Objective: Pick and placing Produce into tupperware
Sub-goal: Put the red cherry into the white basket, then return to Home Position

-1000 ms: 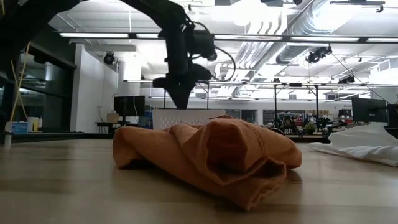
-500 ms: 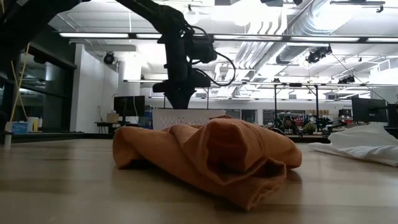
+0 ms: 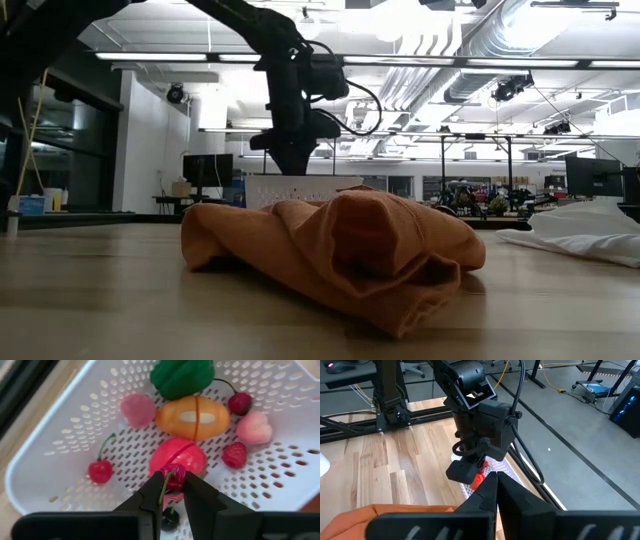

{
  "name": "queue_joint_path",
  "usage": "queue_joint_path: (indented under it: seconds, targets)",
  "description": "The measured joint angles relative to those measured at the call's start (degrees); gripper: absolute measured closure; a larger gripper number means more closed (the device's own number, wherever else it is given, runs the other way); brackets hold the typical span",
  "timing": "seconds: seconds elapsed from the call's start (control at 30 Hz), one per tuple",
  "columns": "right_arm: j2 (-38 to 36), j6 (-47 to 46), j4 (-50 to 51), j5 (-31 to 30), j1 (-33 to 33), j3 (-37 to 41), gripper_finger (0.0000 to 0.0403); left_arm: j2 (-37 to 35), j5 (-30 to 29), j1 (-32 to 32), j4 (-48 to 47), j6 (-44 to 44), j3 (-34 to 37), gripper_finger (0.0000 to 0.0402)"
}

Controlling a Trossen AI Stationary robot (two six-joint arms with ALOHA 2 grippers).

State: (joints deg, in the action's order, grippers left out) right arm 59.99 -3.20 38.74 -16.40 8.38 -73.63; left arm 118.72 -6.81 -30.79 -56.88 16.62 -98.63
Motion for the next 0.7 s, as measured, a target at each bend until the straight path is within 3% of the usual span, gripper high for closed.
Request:
queue_joint_path:
  seconds: [0.33, 0.7]
  targets:
    - [0.0, 0.1, 0.0, 0.0, 0.0, 0.0, 0.0402, 0.0, 0.9, 0.0, 0.0, 0.3, 0.0, 0.0266]
    - [0.0, 0.5, 0.0, 0.0, 0.0, 0.0, 0.0402, -0.1, 3.7, 0.0, -0.9, 0.4, -0.8, 0.0259]
